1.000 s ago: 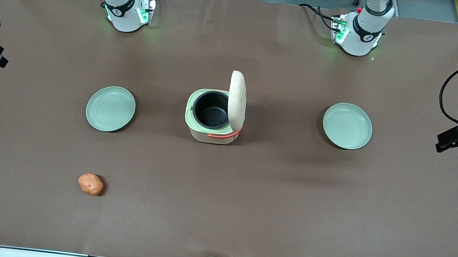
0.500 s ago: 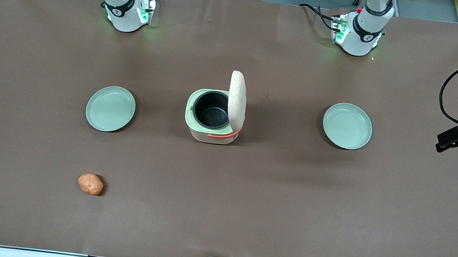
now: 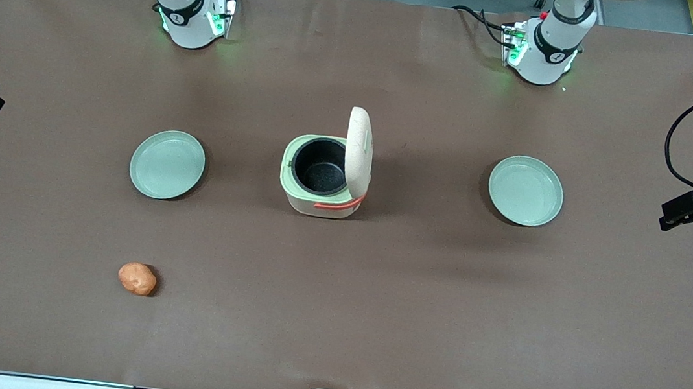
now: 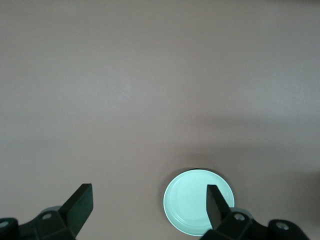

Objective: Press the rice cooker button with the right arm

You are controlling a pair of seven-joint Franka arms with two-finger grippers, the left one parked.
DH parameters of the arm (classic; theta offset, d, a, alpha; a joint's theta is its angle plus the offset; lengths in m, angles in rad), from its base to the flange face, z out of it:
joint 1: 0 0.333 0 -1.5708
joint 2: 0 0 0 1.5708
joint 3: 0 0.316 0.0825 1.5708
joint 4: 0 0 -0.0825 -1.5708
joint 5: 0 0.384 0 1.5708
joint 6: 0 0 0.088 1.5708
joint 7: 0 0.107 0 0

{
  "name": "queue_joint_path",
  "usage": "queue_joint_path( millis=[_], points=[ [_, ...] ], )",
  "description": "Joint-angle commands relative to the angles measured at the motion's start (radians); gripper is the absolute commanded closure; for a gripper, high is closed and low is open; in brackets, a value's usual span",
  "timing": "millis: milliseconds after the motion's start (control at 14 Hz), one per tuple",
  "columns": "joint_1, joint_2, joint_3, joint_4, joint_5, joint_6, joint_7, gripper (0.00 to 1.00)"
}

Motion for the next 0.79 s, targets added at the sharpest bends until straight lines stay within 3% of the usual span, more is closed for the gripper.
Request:
queue_joint_path(
  millis=[0,714],
  points=[
    [-0.011,-0.043,0.012,-0.051,-0.005,0.015,-0.014,0.0],
    [-0.013,-0.058,0.012,-0.051,-0.005,0.001,-0.031,0.0]
  ],
)
